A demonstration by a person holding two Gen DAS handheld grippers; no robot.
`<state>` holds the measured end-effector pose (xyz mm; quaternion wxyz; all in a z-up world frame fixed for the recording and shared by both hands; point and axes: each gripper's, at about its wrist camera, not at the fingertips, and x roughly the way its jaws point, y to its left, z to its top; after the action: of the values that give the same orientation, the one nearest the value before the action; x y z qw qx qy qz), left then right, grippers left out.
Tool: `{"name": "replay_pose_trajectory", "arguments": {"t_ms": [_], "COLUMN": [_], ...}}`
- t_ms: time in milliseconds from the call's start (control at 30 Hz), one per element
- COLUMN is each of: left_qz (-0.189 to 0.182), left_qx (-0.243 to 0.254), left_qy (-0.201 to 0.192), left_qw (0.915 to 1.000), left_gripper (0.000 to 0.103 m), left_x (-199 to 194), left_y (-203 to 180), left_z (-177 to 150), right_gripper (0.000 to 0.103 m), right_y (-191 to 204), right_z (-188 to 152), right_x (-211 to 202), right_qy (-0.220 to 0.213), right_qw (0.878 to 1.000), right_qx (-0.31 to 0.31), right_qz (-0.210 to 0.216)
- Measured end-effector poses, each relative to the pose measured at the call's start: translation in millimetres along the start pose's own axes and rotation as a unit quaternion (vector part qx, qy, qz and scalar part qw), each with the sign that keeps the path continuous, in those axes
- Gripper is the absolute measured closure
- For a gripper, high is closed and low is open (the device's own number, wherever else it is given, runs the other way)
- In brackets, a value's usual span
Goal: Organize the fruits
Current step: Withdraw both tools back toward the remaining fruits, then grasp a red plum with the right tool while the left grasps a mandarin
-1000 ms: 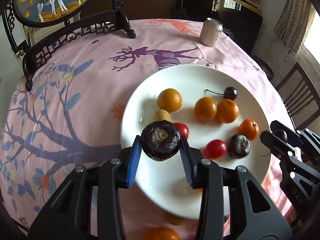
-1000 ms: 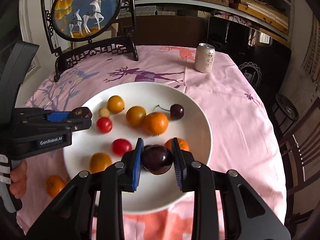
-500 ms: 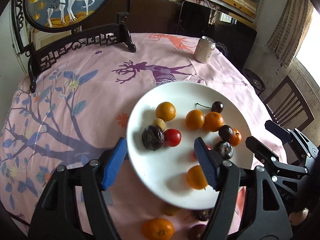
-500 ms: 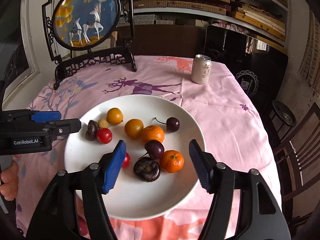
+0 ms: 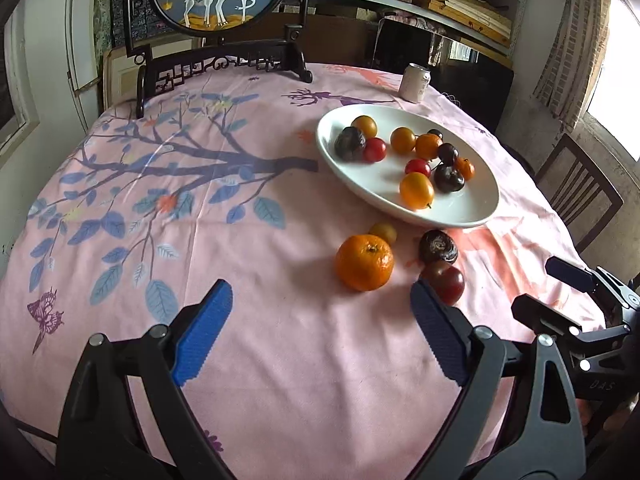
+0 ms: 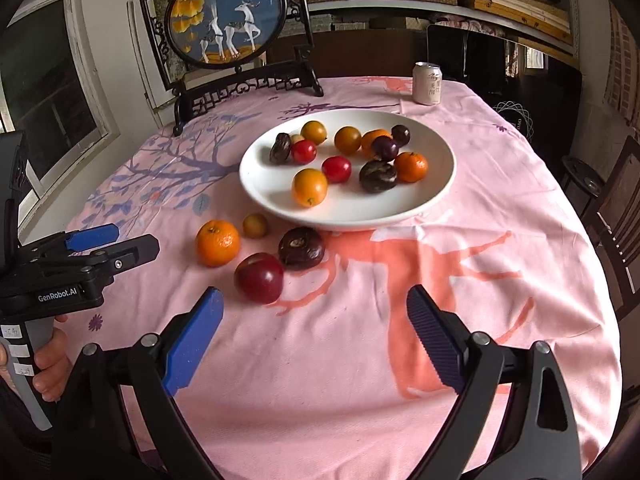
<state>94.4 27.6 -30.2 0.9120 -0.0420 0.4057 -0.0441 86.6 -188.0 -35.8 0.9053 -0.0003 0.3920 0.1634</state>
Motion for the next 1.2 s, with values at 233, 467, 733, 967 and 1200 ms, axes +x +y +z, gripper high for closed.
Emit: {"name": "replay_pose_trajectory", "arguments": {"t_ms": [233,467,733,967,1200], "left_qz": [0.005,0.007,-0.005,-0.014,0.009], "left_qx": [-0.014,-0.033,-0.011,0.019,0.029], "left_qy": [0.012,0.014,0.029,0.057,0.078], "left_qw": [0.9998,0.9993,0.9995,0.9981,0.9964], "left_gripper": [0.011,0.011,0.011,0.011,0.034], "left_x": [-4,-7,14,55,77], "left_y": [19,31,7,-31,-44], "left_z": [-10,-13,-3,7,12], "right_gripper": [0.01,0.036,0.065,0.065,0.065], "right_y": [26,29,27,3,-12], "right_z": [-4,6,4,-9,-14], "right_x": [41,67,56,14,4], "right_qy": [0.056,0.056,0.064,0.045,0.039], "right_qw": [0.998,0.998,0.997,0.999,0.999], "right_qx": [-0.015,-0.009,-0.013,0.0,0.02], "right_qz": [0.032,0.035,0.036,0.012,0.016]}}
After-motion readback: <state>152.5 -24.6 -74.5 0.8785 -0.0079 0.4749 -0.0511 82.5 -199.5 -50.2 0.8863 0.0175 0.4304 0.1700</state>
